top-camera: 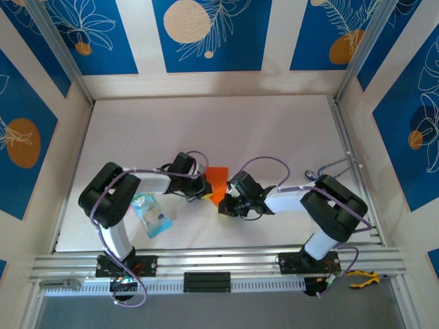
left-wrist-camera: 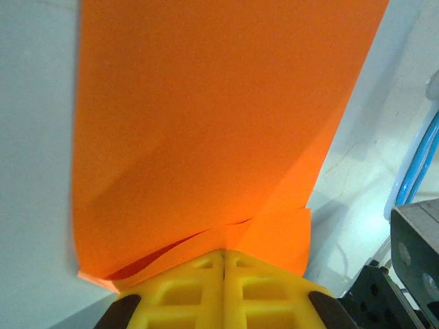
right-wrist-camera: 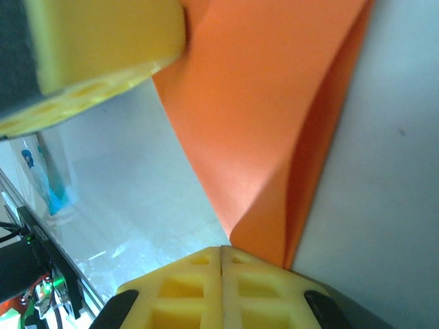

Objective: Fold a paper plane with a square sheet of paper (pick it up from the middle)
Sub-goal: Third fold the triangle at the center of the table.

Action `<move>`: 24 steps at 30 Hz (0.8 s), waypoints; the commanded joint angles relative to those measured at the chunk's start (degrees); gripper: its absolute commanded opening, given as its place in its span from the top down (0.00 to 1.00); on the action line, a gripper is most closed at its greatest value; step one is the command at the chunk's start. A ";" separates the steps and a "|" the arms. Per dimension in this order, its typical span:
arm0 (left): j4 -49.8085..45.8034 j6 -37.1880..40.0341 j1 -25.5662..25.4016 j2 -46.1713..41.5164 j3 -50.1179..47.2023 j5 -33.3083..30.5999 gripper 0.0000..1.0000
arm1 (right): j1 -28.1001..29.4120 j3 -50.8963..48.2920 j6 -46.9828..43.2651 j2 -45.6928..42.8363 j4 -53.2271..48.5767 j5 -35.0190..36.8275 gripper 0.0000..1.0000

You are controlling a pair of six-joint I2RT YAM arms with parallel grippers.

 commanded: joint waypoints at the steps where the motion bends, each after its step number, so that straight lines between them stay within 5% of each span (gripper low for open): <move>1: -2.69 0.37 -0.40 2.07 0.17 -3.08 1.00 | -0.03 -3.42 0.67 -1.28 -2.60 -1.11 0.96; 12: -2.23 0.01 -0.43 1.72 0.08 -2.79 1.00 | 0.37 -0.27 1.31 -8.04 -2.89 -1.07 0.96; 24: -1.73 -0.06 -0.45 1.91 0.20 -2.35 1.00 | -1.28 9.31 2.49 3.73 -3.64 -0.88 0.96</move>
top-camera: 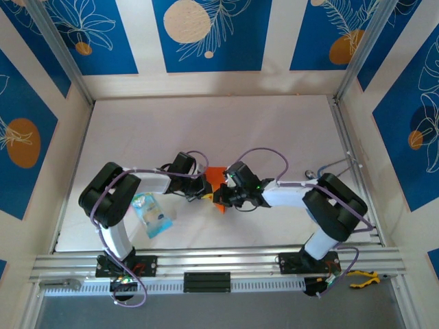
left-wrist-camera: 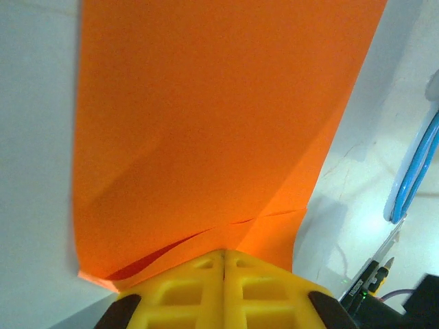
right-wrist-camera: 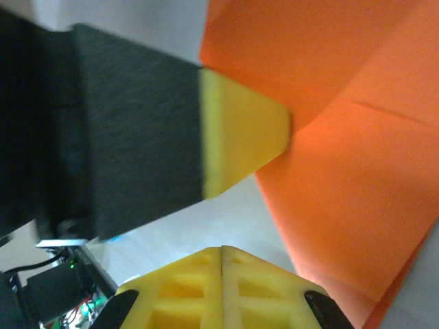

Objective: Fold a paper plane with a square sheet of paper (pick it up from the middle)
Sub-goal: Third fold the triangle at the center of the table.

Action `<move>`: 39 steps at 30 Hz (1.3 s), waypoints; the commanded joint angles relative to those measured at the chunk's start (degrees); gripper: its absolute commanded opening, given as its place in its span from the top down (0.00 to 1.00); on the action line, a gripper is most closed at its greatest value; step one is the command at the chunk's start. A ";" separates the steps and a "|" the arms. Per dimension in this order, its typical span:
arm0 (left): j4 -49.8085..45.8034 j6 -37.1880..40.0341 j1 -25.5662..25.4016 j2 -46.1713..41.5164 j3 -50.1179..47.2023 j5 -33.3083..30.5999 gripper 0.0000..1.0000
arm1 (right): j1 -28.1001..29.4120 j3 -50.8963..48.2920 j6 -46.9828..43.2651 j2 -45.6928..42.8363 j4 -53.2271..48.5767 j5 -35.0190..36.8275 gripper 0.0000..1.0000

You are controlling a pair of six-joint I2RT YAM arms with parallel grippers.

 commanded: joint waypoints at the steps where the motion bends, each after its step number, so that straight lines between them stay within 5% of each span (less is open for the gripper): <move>1: -1.81 -0.18 -0.45 1.77 0.14 -2.35 1.00 | 0.00 1.67 1.15 2.41 -1.22 -1.31 0.96; 13: -0.98 0.52 -0.44 0.72 0.67 -1.67 1.00 | -0.47 -5.18 2.95 3.73 1.26 -1.21 0.96; 20: -2.14 3.95 -0.44 -5.43 2.02 -2.31 0.85 | -1.94 -6.28 1.13 4.73 2.59 -4.94 0.97; 27: -4.06 3.59 -1.53 -6.02 1.60 -1.38 0.96 | -2.41 -5.00 0.21 6.15 2.51 -6.37 0.97; 39: -8.00 5.56 -2.82 0.19 3.97 -5.30 0.97 | -2.67 -5.30 0.70 6.57 1.90 -5.63 0.97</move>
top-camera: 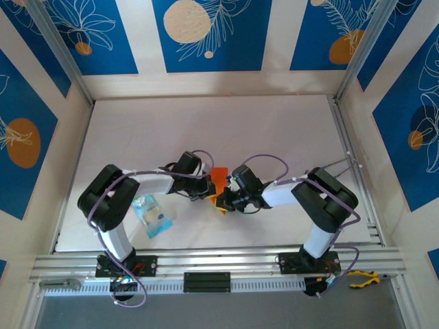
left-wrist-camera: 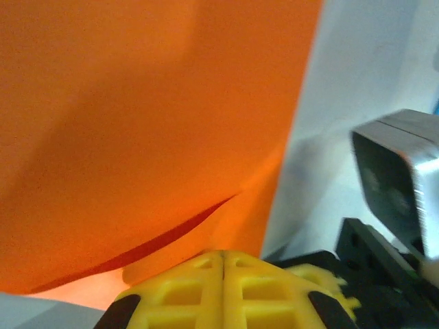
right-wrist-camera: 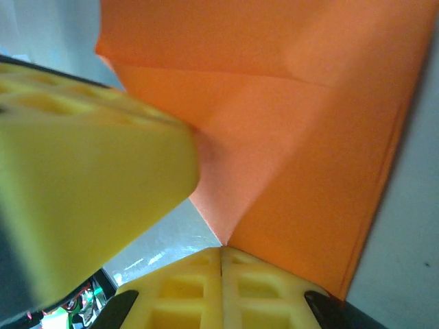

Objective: Fold a paper plane with a square sheet of paper (pick it up from the middle)
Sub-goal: Third fold the triangle at the center of the table.

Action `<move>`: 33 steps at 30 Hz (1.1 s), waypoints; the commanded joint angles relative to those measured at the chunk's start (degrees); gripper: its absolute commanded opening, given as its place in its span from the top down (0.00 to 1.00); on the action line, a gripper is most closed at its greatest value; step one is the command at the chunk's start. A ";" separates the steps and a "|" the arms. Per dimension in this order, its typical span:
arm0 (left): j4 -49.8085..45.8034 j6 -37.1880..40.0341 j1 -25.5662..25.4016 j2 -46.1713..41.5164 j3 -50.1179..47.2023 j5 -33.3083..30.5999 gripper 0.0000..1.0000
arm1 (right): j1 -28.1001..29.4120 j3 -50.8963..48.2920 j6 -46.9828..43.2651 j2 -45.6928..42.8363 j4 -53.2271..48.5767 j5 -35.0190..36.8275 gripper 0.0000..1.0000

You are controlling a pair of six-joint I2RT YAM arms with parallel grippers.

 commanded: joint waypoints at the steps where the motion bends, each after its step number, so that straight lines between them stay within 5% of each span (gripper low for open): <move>1: -3.06 2.17 0.88 1.76 1.11 -2.39 0.98 | -0.09 -1.19 -0.64 2.26 -4.99 0.78 0.97; 19: -1.98 4.94 10.55 2.41 -0.37 -0.54 0.95 | -0.14 -2.45 -0.62 3.65 -4.39 0.47 0.98; 33: -6.62 6.44 11.75 -5.08 2.27 -2.30 0.92 | -0.43 -0.96 -2.58 3.63 -5.58 -0.88 0.98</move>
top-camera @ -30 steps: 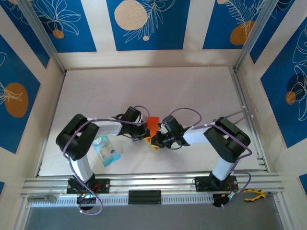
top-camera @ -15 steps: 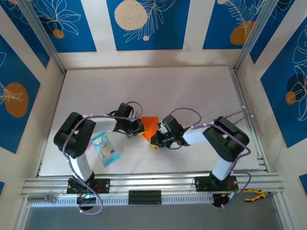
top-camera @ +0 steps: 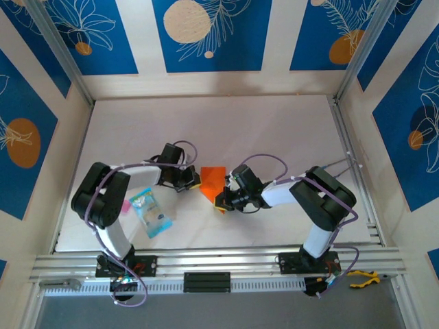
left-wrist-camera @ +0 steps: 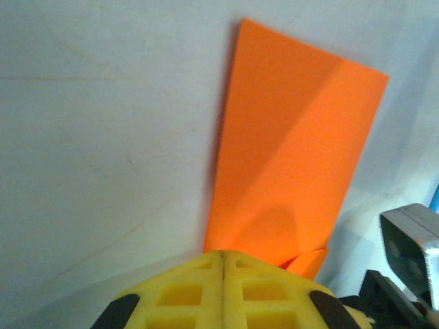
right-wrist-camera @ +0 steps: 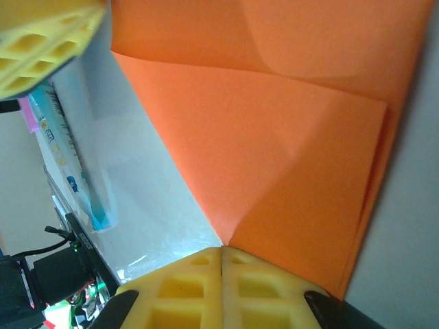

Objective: Fold a paper plane with a square sheet of paper (pick it up from the middle)
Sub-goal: Third fold the triangle at the center of the table.

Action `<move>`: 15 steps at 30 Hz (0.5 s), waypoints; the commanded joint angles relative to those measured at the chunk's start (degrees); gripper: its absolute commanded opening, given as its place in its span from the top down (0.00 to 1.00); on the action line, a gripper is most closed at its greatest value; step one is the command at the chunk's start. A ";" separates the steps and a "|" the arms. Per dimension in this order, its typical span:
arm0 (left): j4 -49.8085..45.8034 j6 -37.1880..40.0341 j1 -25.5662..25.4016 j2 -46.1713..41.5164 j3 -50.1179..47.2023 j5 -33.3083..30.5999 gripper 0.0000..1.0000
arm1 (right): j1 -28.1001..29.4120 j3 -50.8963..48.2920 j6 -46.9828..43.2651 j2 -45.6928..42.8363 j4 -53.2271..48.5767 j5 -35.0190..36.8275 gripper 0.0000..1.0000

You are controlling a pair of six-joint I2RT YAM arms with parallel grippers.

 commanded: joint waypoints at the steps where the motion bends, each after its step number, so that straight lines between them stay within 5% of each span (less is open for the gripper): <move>1: -2.13 0.90 0.36 -3.57 1.46 -1.11 0.91 | -0.05 -0.98 -1.56 2.48 -7.46 0.73 0.98; 15: 3.58 -0.54 -7.78 -0.23 0.32 2.85 0.91 | -0.32 -0.21 -1.67 2.11 -8.15 0.64 0.98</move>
